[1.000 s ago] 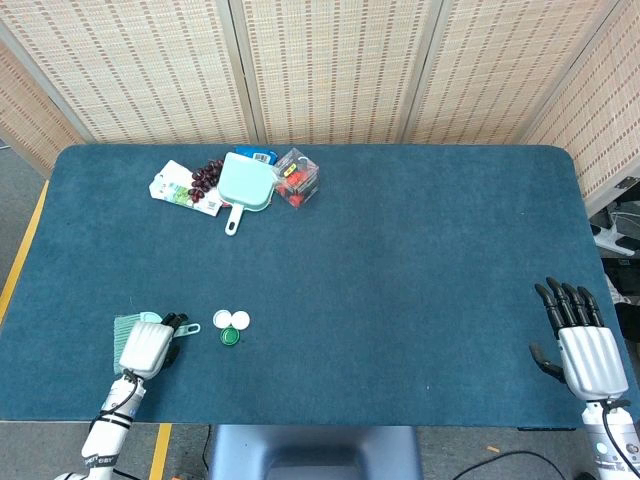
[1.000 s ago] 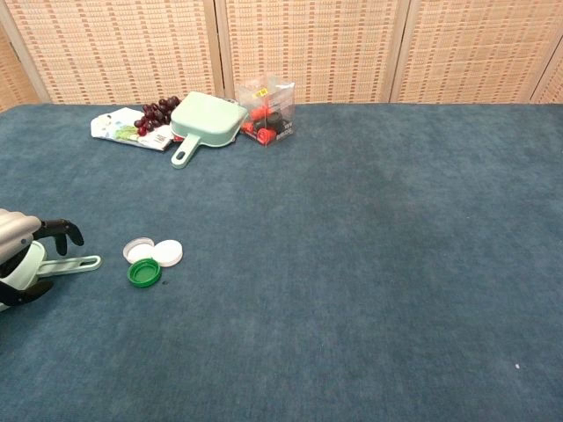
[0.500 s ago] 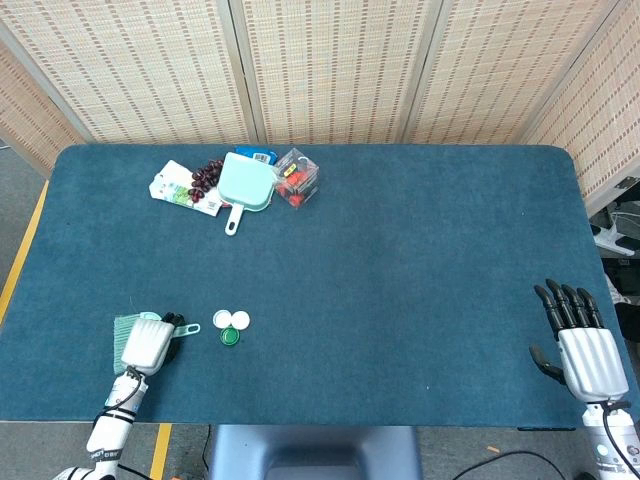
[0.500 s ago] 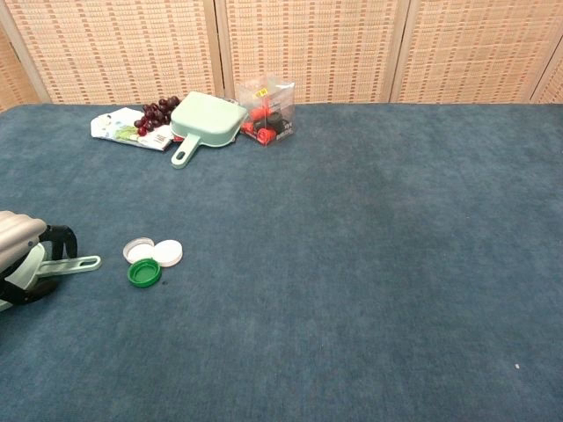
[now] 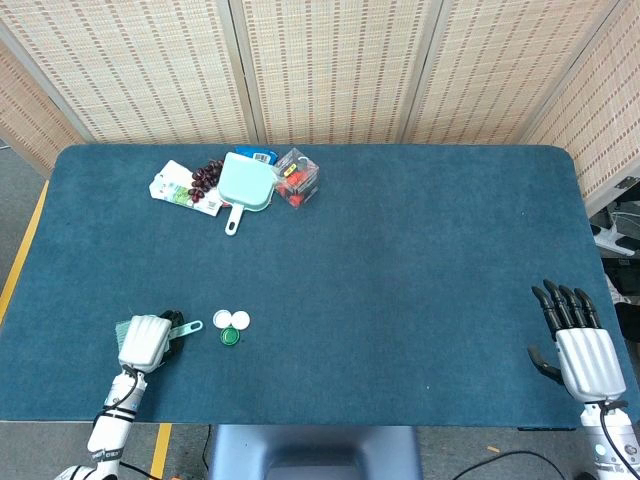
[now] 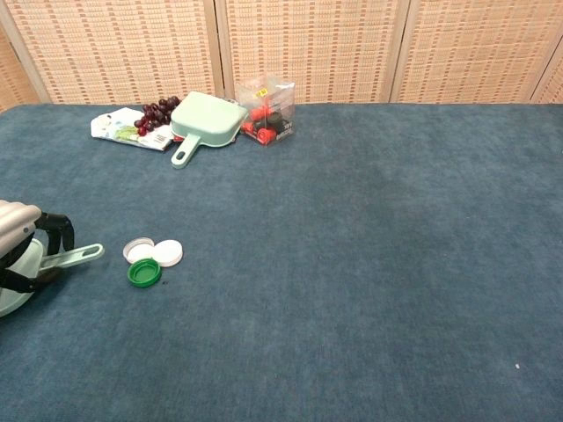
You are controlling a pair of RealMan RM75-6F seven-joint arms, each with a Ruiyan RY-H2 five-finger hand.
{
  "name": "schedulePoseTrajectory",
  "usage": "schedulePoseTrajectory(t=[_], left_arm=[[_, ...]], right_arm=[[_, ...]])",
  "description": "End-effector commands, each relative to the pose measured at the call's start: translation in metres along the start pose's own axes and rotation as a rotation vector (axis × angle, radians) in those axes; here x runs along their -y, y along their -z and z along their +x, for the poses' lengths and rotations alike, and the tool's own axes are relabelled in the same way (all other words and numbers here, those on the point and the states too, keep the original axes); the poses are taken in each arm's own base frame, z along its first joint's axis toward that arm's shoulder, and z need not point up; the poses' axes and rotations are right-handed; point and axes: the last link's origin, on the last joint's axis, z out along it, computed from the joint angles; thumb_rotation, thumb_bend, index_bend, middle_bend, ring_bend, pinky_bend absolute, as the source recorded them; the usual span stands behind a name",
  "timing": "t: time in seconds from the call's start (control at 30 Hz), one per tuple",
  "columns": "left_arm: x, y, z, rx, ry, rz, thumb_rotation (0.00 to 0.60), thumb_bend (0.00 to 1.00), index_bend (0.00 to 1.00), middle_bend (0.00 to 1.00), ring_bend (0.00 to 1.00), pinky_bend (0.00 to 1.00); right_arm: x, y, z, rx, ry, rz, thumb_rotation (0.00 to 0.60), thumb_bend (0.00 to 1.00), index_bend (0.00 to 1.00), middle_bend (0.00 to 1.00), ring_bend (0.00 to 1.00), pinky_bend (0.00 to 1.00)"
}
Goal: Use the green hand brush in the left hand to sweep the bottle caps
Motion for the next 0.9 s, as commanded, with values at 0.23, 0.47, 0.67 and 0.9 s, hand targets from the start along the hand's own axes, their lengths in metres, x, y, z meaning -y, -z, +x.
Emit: schedulePoseTrajectory(t=[0.23, 0.47, 0.67, 0.9], left_arm=[[0.013, -0.003, 0.053, -0.301, 0.558, -0.122, 0.6, 0.81, 0.71, 0.86, 0.8, 0.96], [0.029, 0.001, 0.057, -0.382, 0.85, -0.238, 0.6, 0.82, 0.71, 0.86, 0.8, 0.97], [0.024, -0.002, 0.039, -0.389, 0.853, -0.261, 0.6, 0.81, 0.72, 0.86, 0.8, 0.96], [0.011, -0.01, 0.017, -0.38, 0.913, -0.253, 0.6, 0.8, 0.72, 0.85, 0.8, 0.96]], right_arm=[[0.001, 0.001, 0.0, 0.003, -0.004, 0.002, 0.6, 0.24, 0.0, 0.0, 0.0, 0.0], [0.004, 0.002, -0.001, 0.007, 0.0, 0.009, 0.6, 0.24, 0.0, 0.0, 0.0, 0.0], [0.006, 0.003, -0.001, 0.005, 0.0, 0.016, 0.6, 0.24, 0.0, 0.0, 0.0, 0.0], [0.005, 0.005, 0.001, 0.002, -0.003, 0.015, 0.6, 0.24, 0.0, 0.0, 0.0, 0.0]])
